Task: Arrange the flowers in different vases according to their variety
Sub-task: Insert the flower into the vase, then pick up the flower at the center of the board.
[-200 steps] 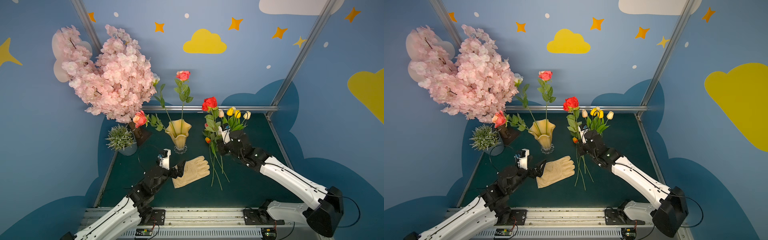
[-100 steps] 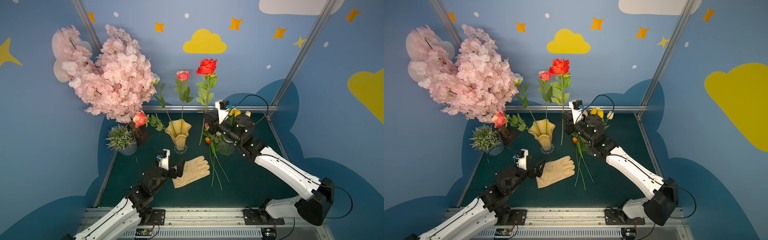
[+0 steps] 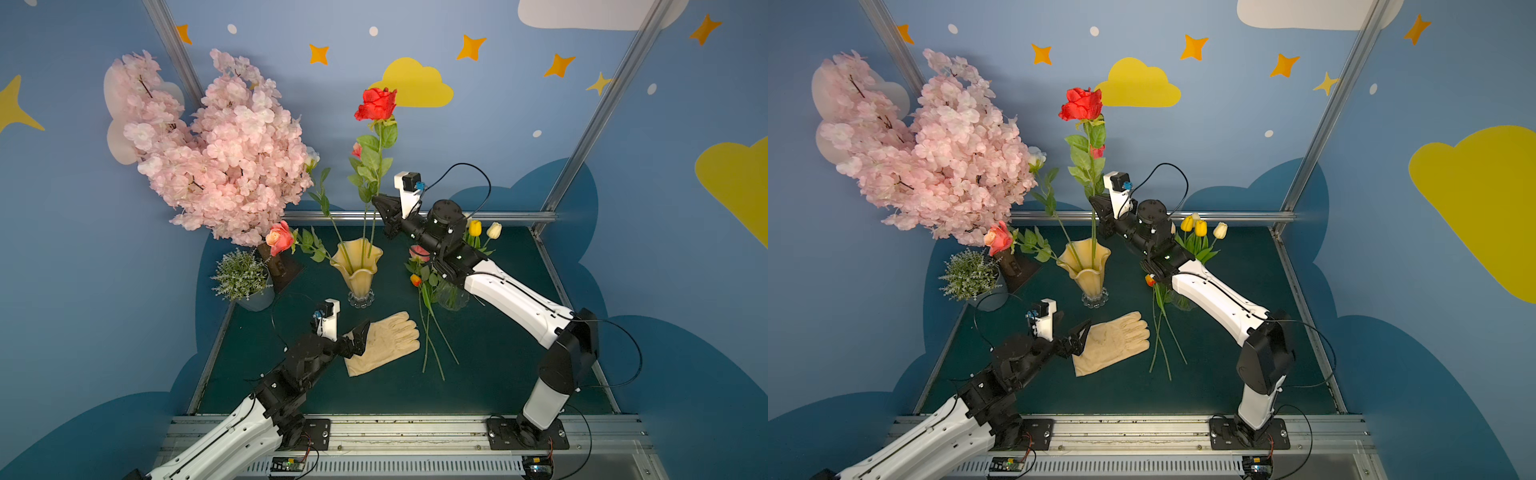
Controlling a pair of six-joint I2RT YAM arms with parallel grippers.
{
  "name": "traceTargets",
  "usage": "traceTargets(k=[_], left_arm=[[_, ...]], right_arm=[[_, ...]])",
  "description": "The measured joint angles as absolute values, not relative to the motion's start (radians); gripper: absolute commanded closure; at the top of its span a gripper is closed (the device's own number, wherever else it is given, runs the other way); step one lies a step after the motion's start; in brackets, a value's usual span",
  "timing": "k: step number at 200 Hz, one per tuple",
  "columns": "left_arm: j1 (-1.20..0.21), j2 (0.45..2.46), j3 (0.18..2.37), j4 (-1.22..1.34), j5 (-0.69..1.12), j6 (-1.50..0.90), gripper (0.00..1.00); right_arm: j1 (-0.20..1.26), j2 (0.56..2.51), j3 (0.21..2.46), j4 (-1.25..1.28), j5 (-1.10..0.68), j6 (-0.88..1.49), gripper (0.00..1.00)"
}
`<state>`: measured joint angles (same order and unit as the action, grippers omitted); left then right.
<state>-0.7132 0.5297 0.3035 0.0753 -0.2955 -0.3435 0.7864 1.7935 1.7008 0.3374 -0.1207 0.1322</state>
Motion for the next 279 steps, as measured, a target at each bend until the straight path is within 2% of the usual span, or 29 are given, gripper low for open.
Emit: traceTargets(k=[44,53,67,87,132,206,279], left_arm=[[-0.714,0.530,0.303,0.076,-0.292,-0.344,0.00],[-0.713,0.530,0.303,0.076,-0.292,-0.344,0.00],[-0.714,0.530,0.303,0.076,-0.292,-0.344,0.00],[-0.713,0.530,0.303,0.076,-0.291,-0.344,0.00],[-0.713,0.534,0.303,0.078,-0.290,-0.344,0.00],[-0.713,0.580,0.303,0.098,-0.289,-0.344,0.00],[-0.713,0.736,0.318,0.106,-0.281,-0.353,0.00]], right_arm=[[0.800,1.903,1.777,0.324,-0.150,0.133,1.00],[0.803,1.914,1.778,0.318,-0.158,0.134,0.82],[0.807,1.923,1.778,0.303,-0.171,0.136,0.64],[0.810,1.919,1.764,0.283,-0.188,0.145,0.57],[0.813,1.808,1.596,0.197,-0.194,0.161,0.57],[0.813,1.427,1.180,0.077,-0.139,0.179,0.54],[0.813,1.309,0.928,-0.154,0.000,0.240,0.53]])
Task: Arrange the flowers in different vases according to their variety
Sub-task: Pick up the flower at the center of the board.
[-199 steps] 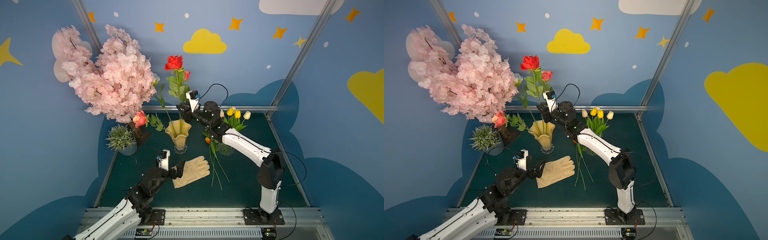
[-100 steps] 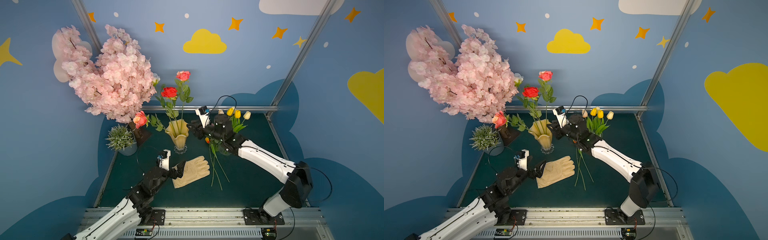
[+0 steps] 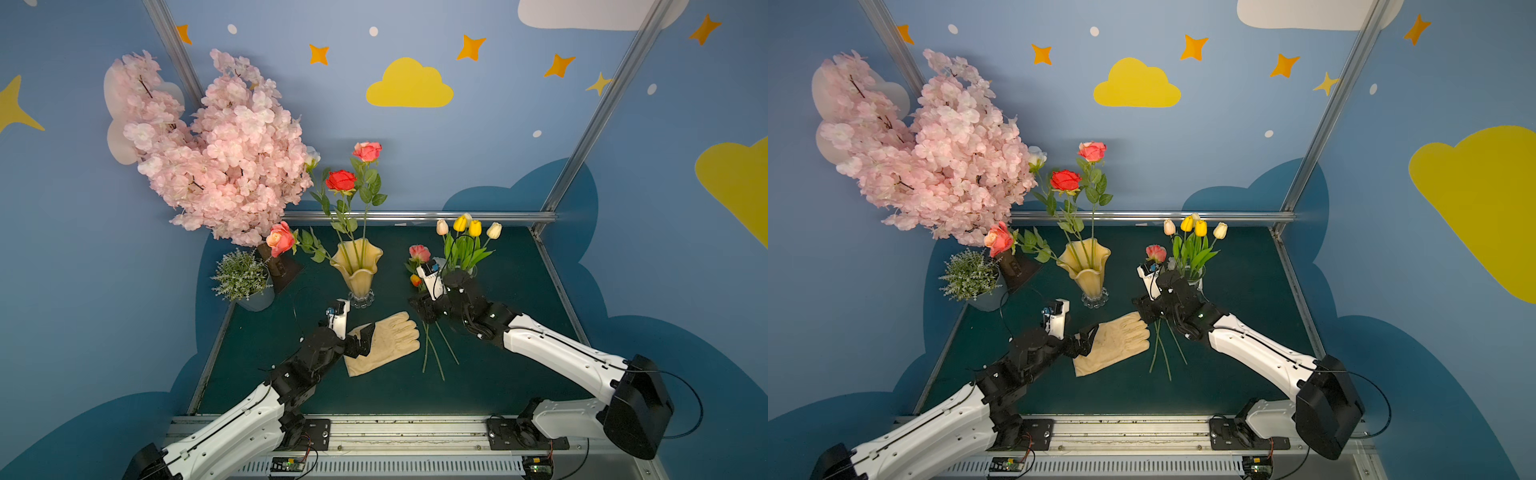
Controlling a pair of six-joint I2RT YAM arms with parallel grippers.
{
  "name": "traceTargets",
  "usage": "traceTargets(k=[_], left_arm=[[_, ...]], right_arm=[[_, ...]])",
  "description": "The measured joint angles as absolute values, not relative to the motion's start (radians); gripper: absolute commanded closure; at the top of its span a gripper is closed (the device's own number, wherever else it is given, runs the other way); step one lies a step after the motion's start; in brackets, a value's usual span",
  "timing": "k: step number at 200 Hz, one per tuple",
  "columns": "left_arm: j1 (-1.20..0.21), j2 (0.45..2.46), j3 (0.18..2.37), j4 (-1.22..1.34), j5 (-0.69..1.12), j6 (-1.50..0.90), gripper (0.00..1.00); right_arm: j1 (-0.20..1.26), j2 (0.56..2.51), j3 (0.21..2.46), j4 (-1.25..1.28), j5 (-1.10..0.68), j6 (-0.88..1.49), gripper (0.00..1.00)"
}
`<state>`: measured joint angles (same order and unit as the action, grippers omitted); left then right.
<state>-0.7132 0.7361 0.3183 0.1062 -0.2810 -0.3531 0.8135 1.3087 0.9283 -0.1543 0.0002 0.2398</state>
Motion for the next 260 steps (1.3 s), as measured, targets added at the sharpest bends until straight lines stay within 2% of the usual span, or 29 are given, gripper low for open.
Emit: traceTargets(k=[71,150,260], left_arm=[[-0.710,0.941,0.430,0.102,-0.228,-0.364,0.00],[-0.709,0.907,0.430,0.097,-0.217,-0.366,0.00],[-0.709,0.869,0.427,0.098,-0.217,-0.366,0.00]], right_arm=[[0.813,1.345,0.910,-0.385,0.171,0.274,0.57],[0.809,1.636,1.017,-0.553,0.295,0.262,0.62],[0.745,1.792,1.083,-0.542,0.297,0.229,0.71]])
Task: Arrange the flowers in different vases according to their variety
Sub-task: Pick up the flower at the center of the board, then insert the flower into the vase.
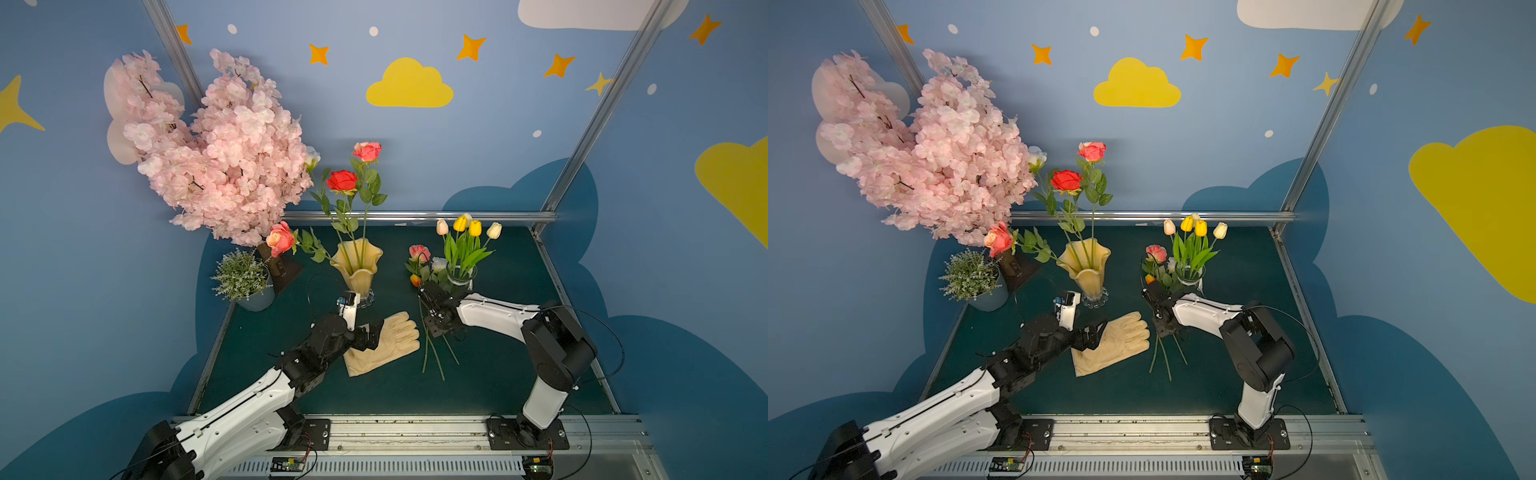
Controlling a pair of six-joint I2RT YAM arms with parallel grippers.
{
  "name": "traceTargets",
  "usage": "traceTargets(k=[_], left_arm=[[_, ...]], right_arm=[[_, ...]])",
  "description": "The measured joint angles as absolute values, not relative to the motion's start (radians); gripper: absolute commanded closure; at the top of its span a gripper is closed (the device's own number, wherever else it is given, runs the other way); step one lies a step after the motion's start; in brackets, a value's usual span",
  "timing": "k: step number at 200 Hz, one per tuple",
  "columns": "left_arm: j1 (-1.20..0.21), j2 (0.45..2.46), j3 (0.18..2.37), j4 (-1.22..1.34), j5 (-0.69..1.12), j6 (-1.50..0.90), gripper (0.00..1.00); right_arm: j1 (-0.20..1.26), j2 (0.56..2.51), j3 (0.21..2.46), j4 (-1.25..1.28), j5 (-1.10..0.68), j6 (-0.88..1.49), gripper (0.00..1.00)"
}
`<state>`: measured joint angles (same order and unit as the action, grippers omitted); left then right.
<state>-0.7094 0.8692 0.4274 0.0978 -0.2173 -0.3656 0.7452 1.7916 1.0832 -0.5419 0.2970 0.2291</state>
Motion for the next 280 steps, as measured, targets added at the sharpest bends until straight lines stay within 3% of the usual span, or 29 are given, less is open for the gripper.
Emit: traceTargets(k=[45,94,140,236,280], left_arm=[[-0.709,0.863,0.424,0.099,-0.217,-0.366,0.00],[-0.709,0.862,0.421,0.098,-0.217,-0.366,0.00],[-0.709,0.855,0.417,0.098,-0.217,-0.366,0.00],[-0.709,0.849,0.414,0.099,-0.217,-0.366,0.00],[-0.709,0.849,0.414,0.099,-0.217,-0.366,0.00]], right_arm=[[0.728,1.825,1.109,-0.509,0.261,0.212,0.78],[0.727,1.841,1.126,-0.490,0.243,0.200,1.00],[0.730,1.779,1.112,-0.488,0.243,0.201,1.00],[0.735,1.243,0.983,-0.329,0.203,0.158,1.00],[0.687,1.093,0.947,-0.183,0.231,0.111,1.00]])
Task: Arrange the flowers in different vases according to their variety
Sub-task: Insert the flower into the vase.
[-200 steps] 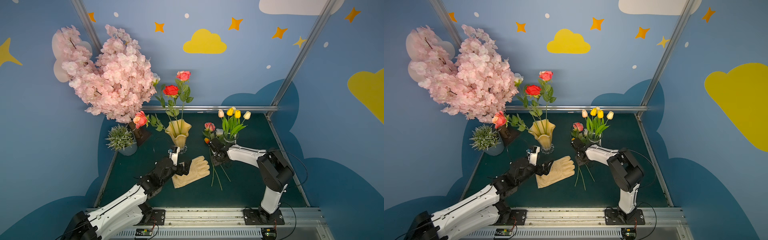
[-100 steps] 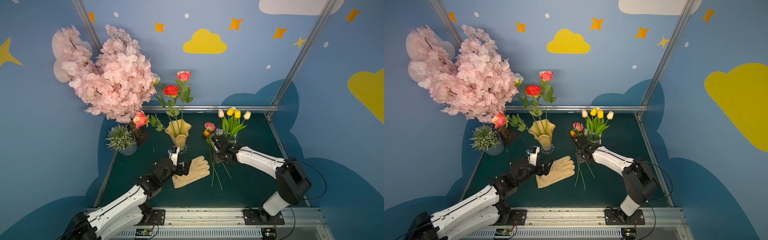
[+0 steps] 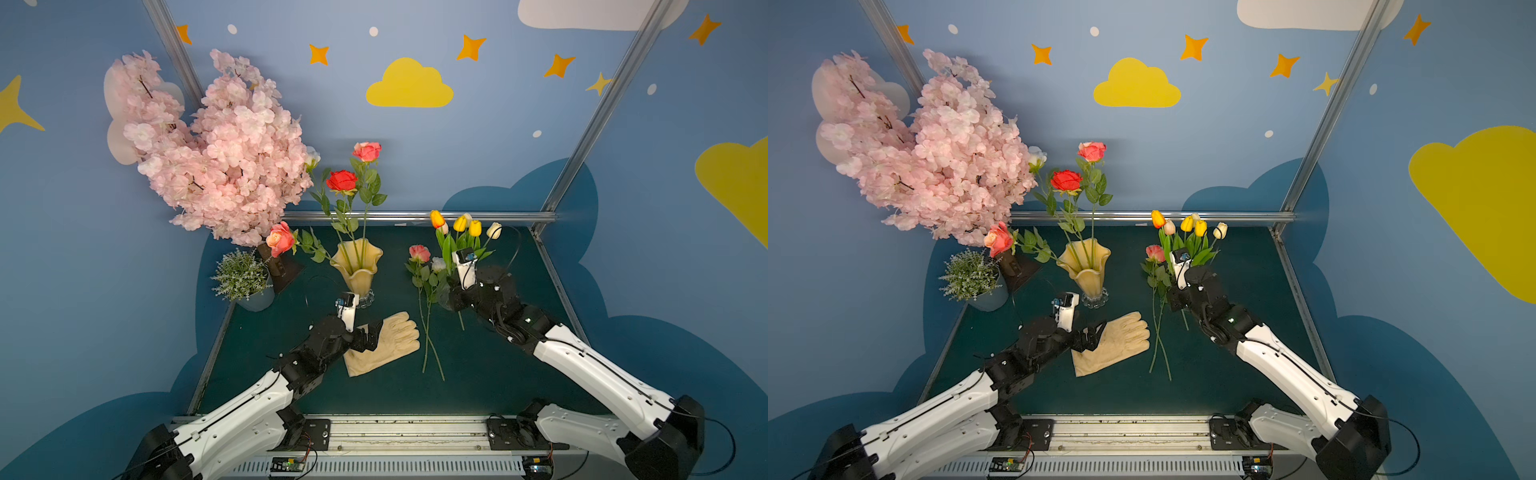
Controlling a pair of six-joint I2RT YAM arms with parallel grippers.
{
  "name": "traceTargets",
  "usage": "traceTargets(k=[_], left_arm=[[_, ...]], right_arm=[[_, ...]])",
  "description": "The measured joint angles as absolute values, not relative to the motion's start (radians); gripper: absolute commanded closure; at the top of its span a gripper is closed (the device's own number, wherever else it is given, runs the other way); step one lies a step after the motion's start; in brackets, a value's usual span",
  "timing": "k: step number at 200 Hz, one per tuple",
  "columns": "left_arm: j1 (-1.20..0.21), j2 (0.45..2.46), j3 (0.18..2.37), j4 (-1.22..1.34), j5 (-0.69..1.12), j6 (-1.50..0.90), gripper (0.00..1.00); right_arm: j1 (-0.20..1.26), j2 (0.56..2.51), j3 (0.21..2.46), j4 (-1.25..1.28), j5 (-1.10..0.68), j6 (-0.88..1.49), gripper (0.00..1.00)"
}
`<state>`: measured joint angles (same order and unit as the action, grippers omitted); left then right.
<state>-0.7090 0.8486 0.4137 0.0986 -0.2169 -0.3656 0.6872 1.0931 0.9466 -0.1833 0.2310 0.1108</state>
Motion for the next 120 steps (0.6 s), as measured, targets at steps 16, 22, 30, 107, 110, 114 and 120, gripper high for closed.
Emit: traceTargets(k=[16,22,30,107,110,114,120], left_arm=[[-0.709,0.849,0.413,0.099,-0.217,-0.366,0.00],[-0.709,0.849,0.413,0.099,-0.217,-0.366,0.00],[-0.709,0.849,0.412,0.099,-0.217,-0.365,0.00],[-0.709,0.842,0.411,0.099,-0.217,-0.365,0.00],[-0.709,0.842,0.411,0.099,-0.217,-0.365,0.00],[-0.709,0.842,0.411,0.099,-0.217,-0.365,0.00],[-0.709,0.842,0.411,0.099,-0.217,-0.365,0.00]], right_arm=[[0.664,1.072,0.946,-0.118,0.243,0.097,1.00],[0.654,1.068,0.946,-0.091,0.246,0.093,1.00],[0.642,1.065,0.946,-0.058,0.250,0.089,1.00],[0.535,1.160,0.962,0.222,0.272,0.071,1.00],[0.531,1.170,0.963,0.232,0.272,0.070,1.00],[0.527,1.179,0.965,0.241,0.272,0.070,1.00],[0.521,1.192,0.966,0.255,0.272,0.069,1.00]])
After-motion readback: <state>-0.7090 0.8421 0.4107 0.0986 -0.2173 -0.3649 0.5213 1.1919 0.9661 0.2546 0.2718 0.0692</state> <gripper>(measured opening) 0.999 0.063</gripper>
